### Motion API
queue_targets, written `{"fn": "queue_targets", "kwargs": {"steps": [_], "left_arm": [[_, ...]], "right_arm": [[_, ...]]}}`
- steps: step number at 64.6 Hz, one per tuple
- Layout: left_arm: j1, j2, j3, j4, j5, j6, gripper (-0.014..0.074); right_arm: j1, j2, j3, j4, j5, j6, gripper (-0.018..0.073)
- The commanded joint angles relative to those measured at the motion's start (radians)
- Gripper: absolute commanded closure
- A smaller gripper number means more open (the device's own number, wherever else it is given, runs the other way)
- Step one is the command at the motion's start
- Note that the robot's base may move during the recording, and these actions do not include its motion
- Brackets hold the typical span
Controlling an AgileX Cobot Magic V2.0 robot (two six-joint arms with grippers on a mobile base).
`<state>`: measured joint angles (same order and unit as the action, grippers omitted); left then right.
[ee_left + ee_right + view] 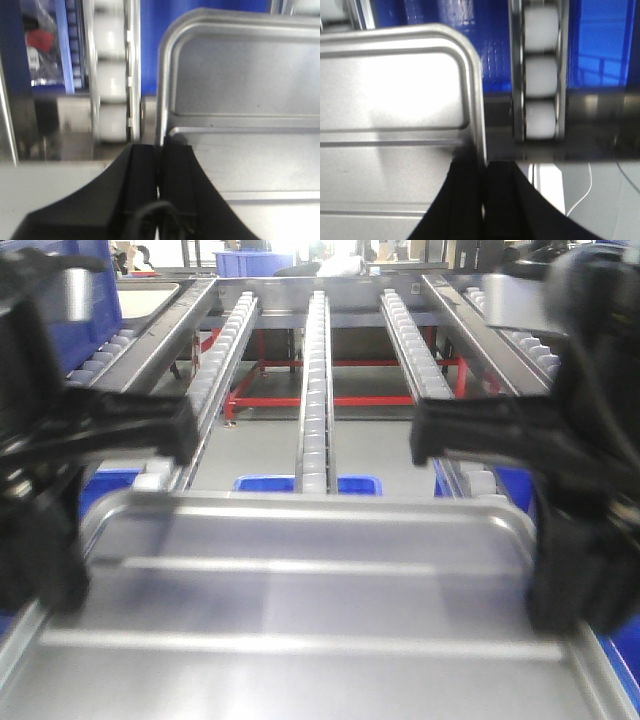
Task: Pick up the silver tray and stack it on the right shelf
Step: 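Lift the silver tray off the rollers with both grippers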
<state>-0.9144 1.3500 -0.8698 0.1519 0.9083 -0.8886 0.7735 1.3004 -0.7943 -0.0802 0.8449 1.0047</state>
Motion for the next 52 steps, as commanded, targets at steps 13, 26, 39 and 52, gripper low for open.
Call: {"fn": "queue_targets", "kwargs": {"steps": [13, 26, 39, 52], "left_arm": [[-0.187, -0.117, 0.062, 0.088, 0.065, -0.247, 0.0689], [-0.260, -0.126, 0.076, 0.108, 0.092, -0.303, 0.0689], [-0.260, -0.126, 0.076, 0.115, 0.084, -0.303, 0.0689], [-0.260, -0.126, 0.076, 0.115, 0.086, -0.303, 0.0689]], "right_arm": [[0.196, -0.125, 0.064, -0.139, 0.045, 0.237, 0.0500], [0.300, -0.125, 0.064, -0.148, 0.032, 0.296, 0.0500], [0.303, -0.125, 0.064, -0.159, 0.034, 0.296, 0.0500], [0.303, -0.125, 0.064, -0.160, 0.035, 0.296, 0.0500]]}}
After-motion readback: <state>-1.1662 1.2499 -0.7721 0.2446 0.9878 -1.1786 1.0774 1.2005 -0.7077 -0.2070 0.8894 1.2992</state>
